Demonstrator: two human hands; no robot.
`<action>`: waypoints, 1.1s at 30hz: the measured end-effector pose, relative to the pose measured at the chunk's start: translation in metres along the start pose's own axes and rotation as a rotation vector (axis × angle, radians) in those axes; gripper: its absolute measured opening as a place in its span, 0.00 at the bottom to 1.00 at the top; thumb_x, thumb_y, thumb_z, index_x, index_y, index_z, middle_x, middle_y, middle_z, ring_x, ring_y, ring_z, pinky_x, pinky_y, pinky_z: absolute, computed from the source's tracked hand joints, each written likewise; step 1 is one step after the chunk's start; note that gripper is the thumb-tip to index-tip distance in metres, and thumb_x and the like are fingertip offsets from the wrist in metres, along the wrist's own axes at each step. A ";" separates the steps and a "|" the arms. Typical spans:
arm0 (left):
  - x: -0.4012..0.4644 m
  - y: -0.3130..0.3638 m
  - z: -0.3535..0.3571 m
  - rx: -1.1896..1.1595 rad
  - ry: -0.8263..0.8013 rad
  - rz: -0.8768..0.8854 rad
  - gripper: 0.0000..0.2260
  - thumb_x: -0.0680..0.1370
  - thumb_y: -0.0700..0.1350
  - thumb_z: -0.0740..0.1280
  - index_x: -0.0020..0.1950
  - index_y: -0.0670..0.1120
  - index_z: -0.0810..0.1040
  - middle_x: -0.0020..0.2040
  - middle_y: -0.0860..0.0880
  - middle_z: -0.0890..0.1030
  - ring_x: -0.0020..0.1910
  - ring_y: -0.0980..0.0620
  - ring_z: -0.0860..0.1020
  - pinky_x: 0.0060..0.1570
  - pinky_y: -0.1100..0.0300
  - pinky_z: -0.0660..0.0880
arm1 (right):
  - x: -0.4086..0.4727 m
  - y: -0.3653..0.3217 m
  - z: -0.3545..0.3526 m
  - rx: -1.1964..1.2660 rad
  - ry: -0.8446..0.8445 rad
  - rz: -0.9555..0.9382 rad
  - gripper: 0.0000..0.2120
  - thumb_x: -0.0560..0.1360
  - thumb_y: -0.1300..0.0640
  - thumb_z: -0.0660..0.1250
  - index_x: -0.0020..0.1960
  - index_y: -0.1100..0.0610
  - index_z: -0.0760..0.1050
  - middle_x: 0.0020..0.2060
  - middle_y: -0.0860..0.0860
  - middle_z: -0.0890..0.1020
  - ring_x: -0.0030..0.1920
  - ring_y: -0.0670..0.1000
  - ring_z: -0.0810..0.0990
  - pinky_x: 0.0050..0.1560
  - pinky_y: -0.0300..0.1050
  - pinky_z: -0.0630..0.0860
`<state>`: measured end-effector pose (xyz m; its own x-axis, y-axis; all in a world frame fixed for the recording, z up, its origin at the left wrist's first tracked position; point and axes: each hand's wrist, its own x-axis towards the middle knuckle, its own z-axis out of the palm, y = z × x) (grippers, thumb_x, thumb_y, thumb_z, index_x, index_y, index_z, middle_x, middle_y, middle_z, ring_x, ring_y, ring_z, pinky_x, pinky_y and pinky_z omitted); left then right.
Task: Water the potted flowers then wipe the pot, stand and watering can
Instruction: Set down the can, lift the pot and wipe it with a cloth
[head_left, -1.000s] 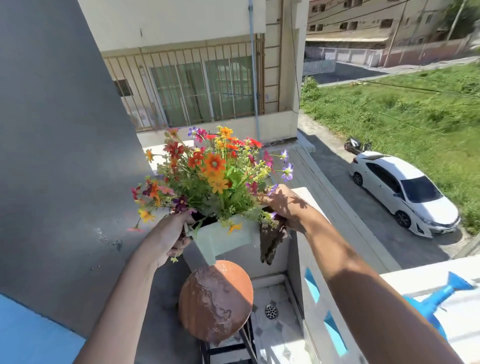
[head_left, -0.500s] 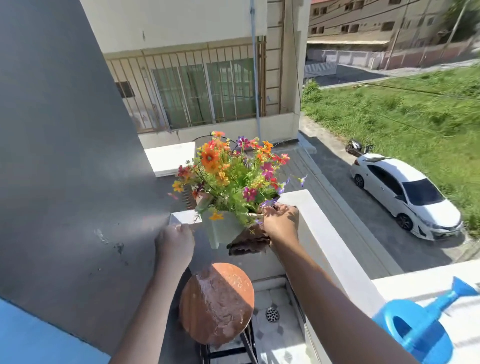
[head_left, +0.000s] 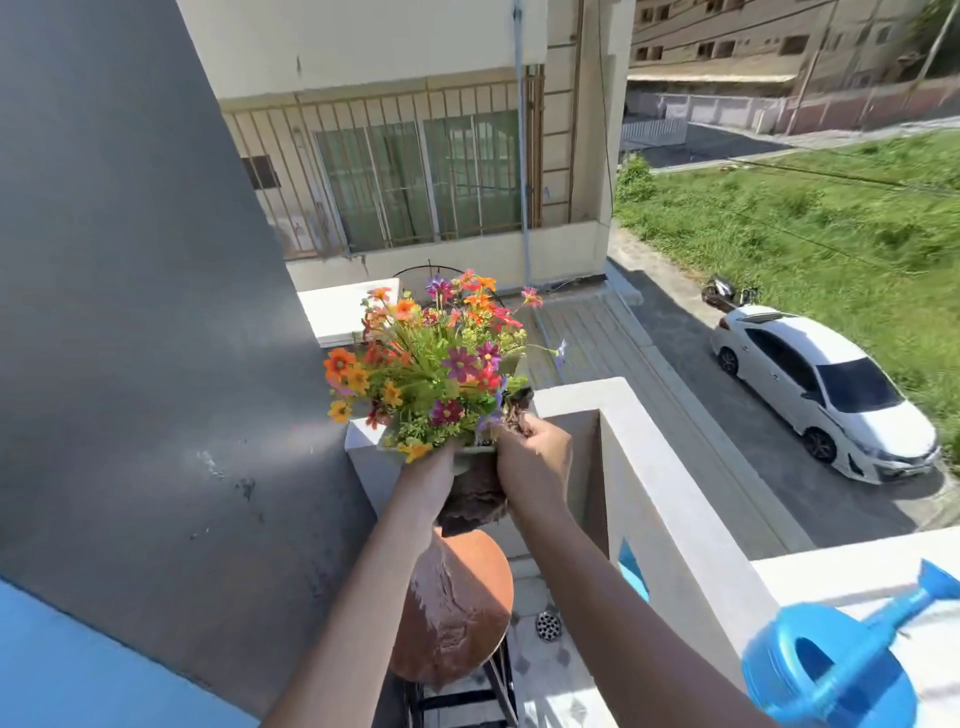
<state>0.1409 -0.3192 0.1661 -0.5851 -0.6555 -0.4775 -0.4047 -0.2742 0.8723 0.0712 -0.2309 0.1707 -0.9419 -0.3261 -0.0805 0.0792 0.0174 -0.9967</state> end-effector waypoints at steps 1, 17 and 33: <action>0.001 -0.002 0.001 -0.066 -0.015 -0.010 0.28 0.59 0.69 0.69 0.46 0.50 0.86 0.48 0.41 0.86 0.48 0.39 0.84 0.52 0.40 0.80 | -0.002 0.001 0.002 0.010 0.055 -0.062 0.12 0.70 0.55 0.72 0.37 0.64 0.77 0.30 0.46 0.70 0.35 0.44 0.67 0.34 0.42 0.67; -0.022 0.011 -0.012 -0.338 -0.116 -0.041 0.17 0.80 0.55 0.59 0.47 0.45 0.82 0.41 0.42 0.85 0.37 0.44 0.83 0.32 0.54 0.79 | -0.022 0.003 -0.006 0.006 -0.184 -0.295 0.11 0.78 0.60 0.61 0.52 0.55 0.82 0.49 0.49 0.84 0.52 0.46 0.80 0.53 0.43 0.76; -0.039 0.006 -0.033 -0.508 -0.199 -0.010 0.15 0.84 0.46 0.53 0.42 0.39 0.72 0.30 0.45 0.72 0.18 0.59 0.61 0.15 0.68 0.57 | 0.056 0.034 -0.017 -0.173 0.037 -0.395 0.11 0.79 0.58 0.66 0.59 0.62 0.79 0.51 0.57 0.80 0.50 0.39 0.78 0.51 0.27 0.70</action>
<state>0.1848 -0.3184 0.1936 -0.7247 -0.5188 -0.4535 -0.0492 -0.6175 0.7850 0.0159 -0.2325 0.1322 -0.9001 -0.3057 0.3104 -0.3427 0.0573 -0.9377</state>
